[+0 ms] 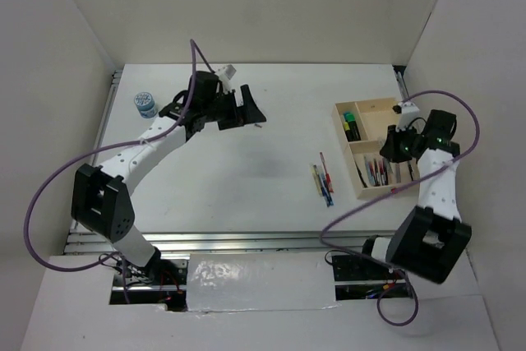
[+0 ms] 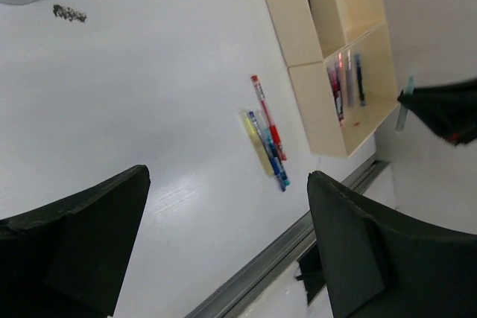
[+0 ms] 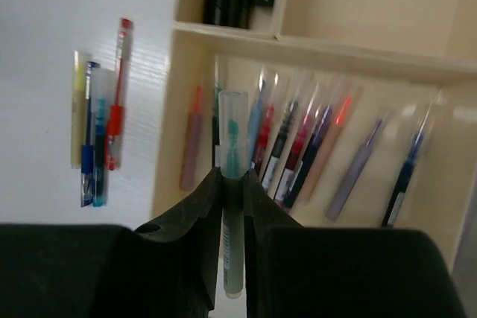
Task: Sort the stationery into containers
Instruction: Place the pen in the storage box.
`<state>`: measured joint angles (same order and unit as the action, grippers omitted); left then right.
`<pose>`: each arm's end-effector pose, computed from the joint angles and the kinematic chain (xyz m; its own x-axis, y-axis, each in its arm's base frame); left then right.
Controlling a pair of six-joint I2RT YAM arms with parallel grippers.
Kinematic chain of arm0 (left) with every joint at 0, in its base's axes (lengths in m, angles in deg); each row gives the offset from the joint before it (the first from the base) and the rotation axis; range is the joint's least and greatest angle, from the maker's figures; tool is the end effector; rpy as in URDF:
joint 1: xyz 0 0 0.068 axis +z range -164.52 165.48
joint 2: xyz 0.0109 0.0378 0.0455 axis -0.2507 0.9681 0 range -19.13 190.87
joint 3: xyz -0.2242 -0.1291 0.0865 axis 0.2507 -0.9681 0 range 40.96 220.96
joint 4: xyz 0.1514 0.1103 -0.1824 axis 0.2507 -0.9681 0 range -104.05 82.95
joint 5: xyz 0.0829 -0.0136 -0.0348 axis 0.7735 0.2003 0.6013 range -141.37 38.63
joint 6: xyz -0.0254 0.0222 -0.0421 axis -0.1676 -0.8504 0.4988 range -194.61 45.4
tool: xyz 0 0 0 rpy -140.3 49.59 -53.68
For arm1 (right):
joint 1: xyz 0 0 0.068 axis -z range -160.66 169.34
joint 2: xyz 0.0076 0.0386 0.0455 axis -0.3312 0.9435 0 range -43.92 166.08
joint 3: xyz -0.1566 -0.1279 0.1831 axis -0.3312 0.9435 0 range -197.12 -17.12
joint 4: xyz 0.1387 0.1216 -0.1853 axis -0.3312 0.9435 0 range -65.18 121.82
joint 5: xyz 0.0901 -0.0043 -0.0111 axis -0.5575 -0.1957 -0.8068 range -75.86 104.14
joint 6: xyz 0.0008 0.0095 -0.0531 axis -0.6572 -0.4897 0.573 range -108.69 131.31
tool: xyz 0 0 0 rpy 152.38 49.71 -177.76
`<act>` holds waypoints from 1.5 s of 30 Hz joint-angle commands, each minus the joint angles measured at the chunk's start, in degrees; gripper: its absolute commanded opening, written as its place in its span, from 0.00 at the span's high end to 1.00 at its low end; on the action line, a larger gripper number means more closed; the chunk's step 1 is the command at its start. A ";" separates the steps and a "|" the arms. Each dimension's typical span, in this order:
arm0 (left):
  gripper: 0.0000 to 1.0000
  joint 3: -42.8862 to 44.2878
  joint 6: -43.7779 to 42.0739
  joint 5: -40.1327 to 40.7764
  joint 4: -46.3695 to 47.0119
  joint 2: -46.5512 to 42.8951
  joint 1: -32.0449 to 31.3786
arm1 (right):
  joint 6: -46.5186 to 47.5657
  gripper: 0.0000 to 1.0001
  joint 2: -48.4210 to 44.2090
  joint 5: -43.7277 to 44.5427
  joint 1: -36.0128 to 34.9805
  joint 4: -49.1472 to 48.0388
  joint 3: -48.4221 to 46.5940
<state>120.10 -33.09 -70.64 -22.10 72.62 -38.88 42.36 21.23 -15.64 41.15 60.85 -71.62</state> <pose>0.3373 -0.1656 0.3325 -0.7512 -0.3467 -0.5617 0.2108 0.6805 -0.7018 0.2227 -0.0701 0.2904 -0.5818 -0.2494 -0.7742 -0.3433 0.9382 -0.0443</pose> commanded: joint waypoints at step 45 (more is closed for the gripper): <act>0.08 1.38 -8.21 21.82 -3.06 3.80 -10.98 | -16.73 0.66 3.53 4.65 -6.32 -10.19 1.59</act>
<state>122.06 -40.30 -50.18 -26.76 79.26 -52.14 24.50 36.13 -9.41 36.62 52.33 -68.80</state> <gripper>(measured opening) 0.918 0.357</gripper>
